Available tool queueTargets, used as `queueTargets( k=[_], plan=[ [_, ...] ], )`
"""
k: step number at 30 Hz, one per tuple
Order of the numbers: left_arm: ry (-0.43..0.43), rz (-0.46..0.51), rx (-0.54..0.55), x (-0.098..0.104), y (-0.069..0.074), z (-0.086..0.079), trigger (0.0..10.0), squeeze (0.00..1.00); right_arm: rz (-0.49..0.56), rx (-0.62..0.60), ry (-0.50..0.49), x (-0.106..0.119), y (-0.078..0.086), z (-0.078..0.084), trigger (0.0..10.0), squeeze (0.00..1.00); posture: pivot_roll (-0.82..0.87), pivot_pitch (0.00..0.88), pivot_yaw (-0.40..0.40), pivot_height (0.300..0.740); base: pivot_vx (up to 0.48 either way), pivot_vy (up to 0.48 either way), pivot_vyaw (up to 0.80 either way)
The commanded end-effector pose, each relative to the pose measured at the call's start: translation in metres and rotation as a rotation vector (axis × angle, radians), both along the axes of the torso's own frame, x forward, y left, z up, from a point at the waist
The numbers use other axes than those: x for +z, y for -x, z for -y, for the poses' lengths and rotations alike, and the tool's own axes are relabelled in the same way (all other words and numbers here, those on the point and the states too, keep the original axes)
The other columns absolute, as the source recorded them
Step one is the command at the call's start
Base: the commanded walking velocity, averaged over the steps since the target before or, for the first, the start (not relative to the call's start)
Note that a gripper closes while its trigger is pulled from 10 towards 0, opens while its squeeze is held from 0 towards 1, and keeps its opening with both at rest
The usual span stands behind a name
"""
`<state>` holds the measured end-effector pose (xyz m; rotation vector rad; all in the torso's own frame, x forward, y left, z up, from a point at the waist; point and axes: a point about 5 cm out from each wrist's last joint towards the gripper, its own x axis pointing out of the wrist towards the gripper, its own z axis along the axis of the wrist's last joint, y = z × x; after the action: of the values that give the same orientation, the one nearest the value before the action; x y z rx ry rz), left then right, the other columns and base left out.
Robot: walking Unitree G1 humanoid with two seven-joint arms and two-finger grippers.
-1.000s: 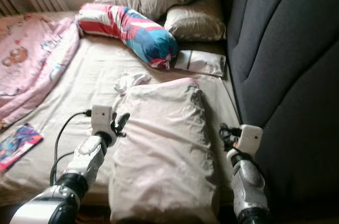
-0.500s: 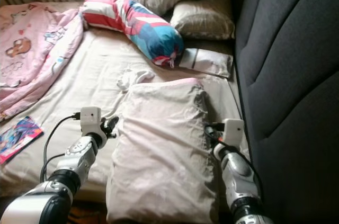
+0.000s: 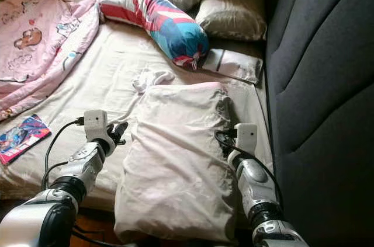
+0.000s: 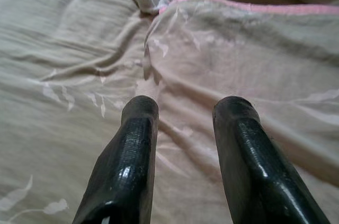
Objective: Clean up the room
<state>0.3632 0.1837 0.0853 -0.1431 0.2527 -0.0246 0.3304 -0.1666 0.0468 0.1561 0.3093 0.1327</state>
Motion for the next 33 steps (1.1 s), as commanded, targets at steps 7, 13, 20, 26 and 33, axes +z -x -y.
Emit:
queueTargets(
  k=[7,13,20,26,33],
  plan=[
    [-0.032,-0.046,-0.041,-0.017,0.01,0.0,10.0,0.0,-0.048,-0.018,0.022,-0.006,0.0,-0.004,10.0,0.0,-0.11,0.308,0.02,0.74,0.0,0.0,0.0],
    [-0.084,-0.041,-0.076,-0.015,0.009,0.002,10.0,0.0,-0.051,-0.022,0.015,-0.006,-0.001,-0.008,10.0,0.0,-0.1,0.337,0.017,0.74,0.0,0.0,0.0],
    [-0.132,-0.031,-0.098,-0.01,0.005,0.008,10.0,0.0,-0.039,-0.003,0.015,-0.002,-0.005,-0.016,10.0,0.0,-0.09,0.362,0.012,0.74,0.0,0.0,0.0],
    [-0.113,0.002,-0.091,-0.005,0.002,0.012,10.0,0.0,-0.008,-0.002,-0.003,0.003,-0.009,-0.019,10.0,0.0,-0.09,0.388,0.002,0.74,0.0,0.0,0.0],
    [-0.117,0.015,-0.085,-0.003,0.001,0.014,10.0,0.0,0.005,0.01,0.002,0.007,-0.011,-0.023,10.0,0.0,-0.09,0.417,-0.007,0.74,0.0,0.0,0.0]
  ],
)
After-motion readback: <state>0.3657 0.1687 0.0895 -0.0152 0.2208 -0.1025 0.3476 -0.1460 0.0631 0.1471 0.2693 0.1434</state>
